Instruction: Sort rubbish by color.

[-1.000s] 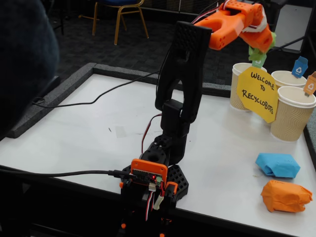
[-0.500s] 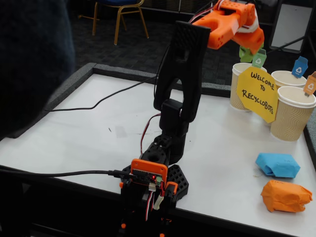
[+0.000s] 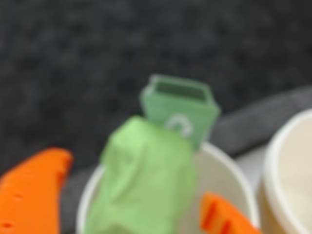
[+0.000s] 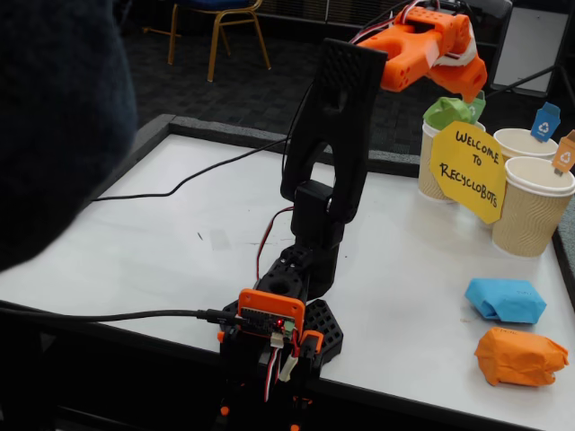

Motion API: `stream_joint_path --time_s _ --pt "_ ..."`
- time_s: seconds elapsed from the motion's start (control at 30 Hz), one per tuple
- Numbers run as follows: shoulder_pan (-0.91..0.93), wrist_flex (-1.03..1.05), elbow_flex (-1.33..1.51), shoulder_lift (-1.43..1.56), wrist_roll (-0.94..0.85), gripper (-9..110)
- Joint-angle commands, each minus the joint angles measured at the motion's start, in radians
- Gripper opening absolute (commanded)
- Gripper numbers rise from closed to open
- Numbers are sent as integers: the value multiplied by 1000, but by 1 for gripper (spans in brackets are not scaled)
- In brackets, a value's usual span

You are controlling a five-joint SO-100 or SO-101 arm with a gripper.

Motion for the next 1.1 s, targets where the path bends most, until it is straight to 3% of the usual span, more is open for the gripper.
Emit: stream_joint_path --time_s 0.0,0.1,0.27,0.63,1.07 --pt "34 -38 -133 40 -23 22" --pt "38 -37 -133 44 -23 18" --pt "57 -41 -140 52 -23 0" --pt "130 -17 -143 115 -15 0" --pt "77 310 -55 505 77 0"
